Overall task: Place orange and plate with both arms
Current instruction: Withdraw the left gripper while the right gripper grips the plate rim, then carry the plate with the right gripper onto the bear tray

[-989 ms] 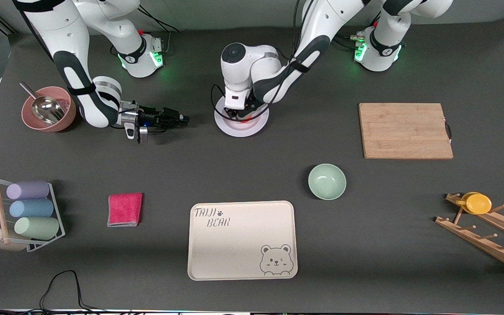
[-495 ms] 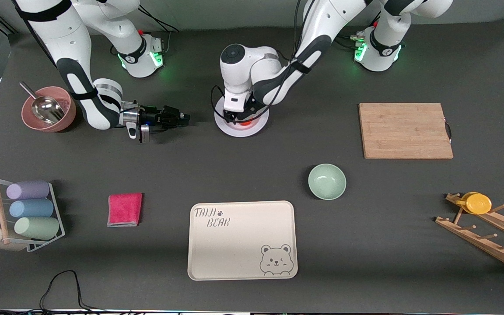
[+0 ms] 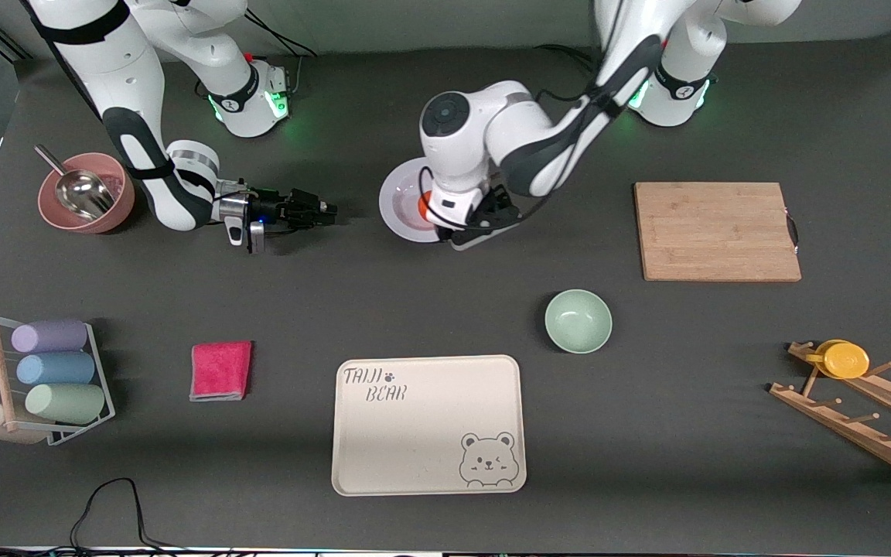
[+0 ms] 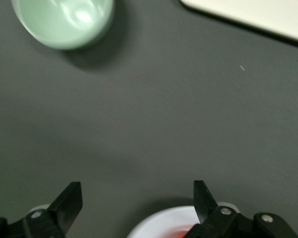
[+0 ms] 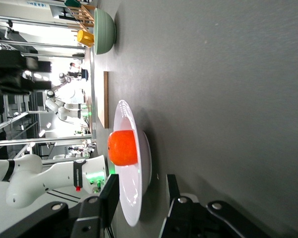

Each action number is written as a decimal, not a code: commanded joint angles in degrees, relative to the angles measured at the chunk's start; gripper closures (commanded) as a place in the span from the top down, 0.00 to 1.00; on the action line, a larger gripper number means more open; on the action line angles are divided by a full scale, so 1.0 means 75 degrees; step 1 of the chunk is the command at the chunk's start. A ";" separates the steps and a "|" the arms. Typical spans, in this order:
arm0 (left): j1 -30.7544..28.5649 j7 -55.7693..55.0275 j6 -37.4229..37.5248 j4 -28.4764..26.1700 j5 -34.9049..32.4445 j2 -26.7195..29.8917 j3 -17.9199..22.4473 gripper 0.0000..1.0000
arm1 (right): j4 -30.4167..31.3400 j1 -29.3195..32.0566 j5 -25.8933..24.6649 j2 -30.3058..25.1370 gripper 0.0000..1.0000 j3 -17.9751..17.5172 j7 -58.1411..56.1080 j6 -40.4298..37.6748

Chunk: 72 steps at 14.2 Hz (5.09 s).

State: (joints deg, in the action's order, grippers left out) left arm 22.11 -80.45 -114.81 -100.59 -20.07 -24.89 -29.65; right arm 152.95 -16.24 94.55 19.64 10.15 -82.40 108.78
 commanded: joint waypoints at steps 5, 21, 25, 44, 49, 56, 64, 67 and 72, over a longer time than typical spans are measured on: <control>-0.1926 0.4169 0.2872 0.1493 0.0660 0.0880 -0.0055 1.00 | -0.0167 -0.0225 0.1865 0.0498 0.46 -0.1071 -0.0871 0.0155; -0.6825 0.9892 0.4149 0.1494 0.1843 0.3177 0.0074 1.00 | -0.0284 -0.0622 0.2921 0.0967 0.46 -0.1611 -0.1681 0.0203; -0.6897 1.0657 0.4316 0.1425 0.1913 0.3249 0.0226 0.99 | -0.0284 -0.0635 0.2956 0.1037 0.46 -0.1634 -0.1693 0.0192; -0.6850 1.1208 0.3483 0.0756 0.2359 0.3237 0.0226 1.00 | -0.0320 -0.0319 0.2875 0.0454 0.00 -0.1681 -0.0806 -0.0686; -0.6850 1.1208 0.3589 0.0744 0.2347 0.3284 0.0226 1.00 | -0.0273 0.0453 0.1730 -0.0811 0.00 -0.1622 0.1115 -0.1215; -0.6850 1.1208 0.3589 0.0698 0.2347 0.3307 0.0226 1.00 | -0.0459 0.0900 0.0825 -0.2185 0.00 -0.1505 0.3087 -0.1215; -0.6839 1.1196 0.3577 0.0686 0.2347 0.3307 0.0215 1.00 | -0.4239 0.1463 -0.0372 0.0201 0.00 -0.1435 0.4692 -0.1133; -0.6839 1.1208 0.3577 0.0686 0.2347 0.3307 0.0226 1.00 | -0.6418 0.1451 -0.0605 0.1701 0.00 -0.1236 0.5359 -0.1133; -0.6839 1.1196 0.3565 0.0674 0.2347 0.3307 0.0226 1.00 | -0.9957 0.1428 -0.0793 0.3940 0.00 -0.1177 0.7034 -0.1063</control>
State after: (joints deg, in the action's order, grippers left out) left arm -28.89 2.43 -88.25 -94.38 -2.45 -1.62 -28.03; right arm 91.00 -5.31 90.56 41.97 1.02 -36.51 101.60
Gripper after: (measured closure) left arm 0.000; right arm 0.960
